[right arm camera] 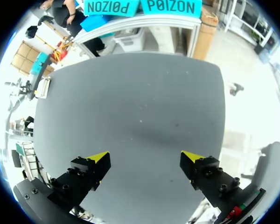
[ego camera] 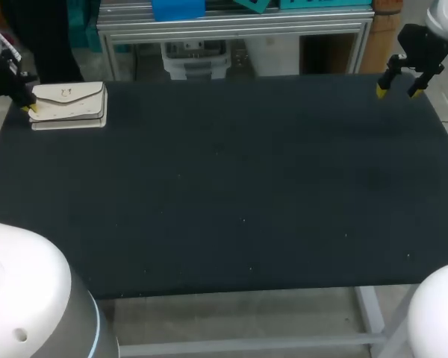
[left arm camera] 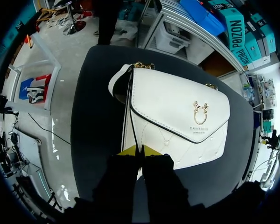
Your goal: Pick up the bag, open it, inspect its contents, close it, and place it on the opposite side
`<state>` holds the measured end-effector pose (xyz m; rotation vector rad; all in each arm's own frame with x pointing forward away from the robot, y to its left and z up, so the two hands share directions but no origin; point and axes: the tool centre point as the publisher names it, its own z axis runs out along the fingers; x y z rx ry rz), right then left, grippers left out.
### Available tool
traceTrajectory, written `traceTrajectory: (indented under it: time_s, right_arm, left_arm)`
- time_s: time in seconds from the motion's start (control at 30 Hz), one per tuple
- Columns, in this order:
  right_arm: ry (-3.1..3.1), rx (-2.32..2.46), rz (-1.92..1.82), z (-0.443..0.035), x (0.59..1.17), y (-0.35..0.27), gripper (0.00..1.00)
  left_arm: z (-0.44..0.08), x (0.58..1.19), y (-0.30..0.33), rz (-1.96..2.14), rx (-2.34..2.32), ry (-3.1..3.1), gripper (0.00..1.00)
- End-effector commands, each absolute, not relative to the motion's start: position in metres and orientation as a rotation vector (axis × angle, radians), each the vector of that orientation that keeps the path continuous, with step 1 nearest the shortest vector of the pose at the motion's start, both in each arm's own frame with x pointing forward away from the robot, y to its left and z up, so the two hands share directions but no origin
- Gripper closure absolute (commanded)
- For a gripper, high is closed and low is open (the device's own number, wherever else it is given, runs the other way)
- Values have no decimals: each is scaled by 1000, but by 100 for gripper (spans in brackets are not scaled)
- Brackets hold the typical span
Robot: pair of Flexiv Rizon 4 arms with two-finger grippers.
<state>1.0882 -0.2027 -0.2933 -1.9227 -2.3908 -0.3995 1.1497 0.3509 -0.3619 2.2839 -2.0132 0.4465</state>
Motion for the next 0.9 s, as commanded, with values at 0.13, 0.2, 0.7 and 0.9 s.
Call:
traceTrajectory:
  time_s: [0.13, 0.2, 0.7, 0.9]
  right_arm:
    - [-2381, -1918, -396, -293, 1089, -203, 0]
    - [-2381, -1918, -397, -293, 1088, -202, 0]
    - [-2402, -1906, -405, -284, 1082, -200, 0]
    - [-2429, -1913, -403, -274, 1079, -197, 0]
  left_arm:
    - [-362, 1150, 361, 469, 2234, -1997, 0]
    - [-357, 1147, 362, 489, 2238, -1993, 0]
    - [-287, 1100, 327, 543, 2317, -2056, 0]
    - [-267, 1086, 312, 475, 2366, -2059, 0]
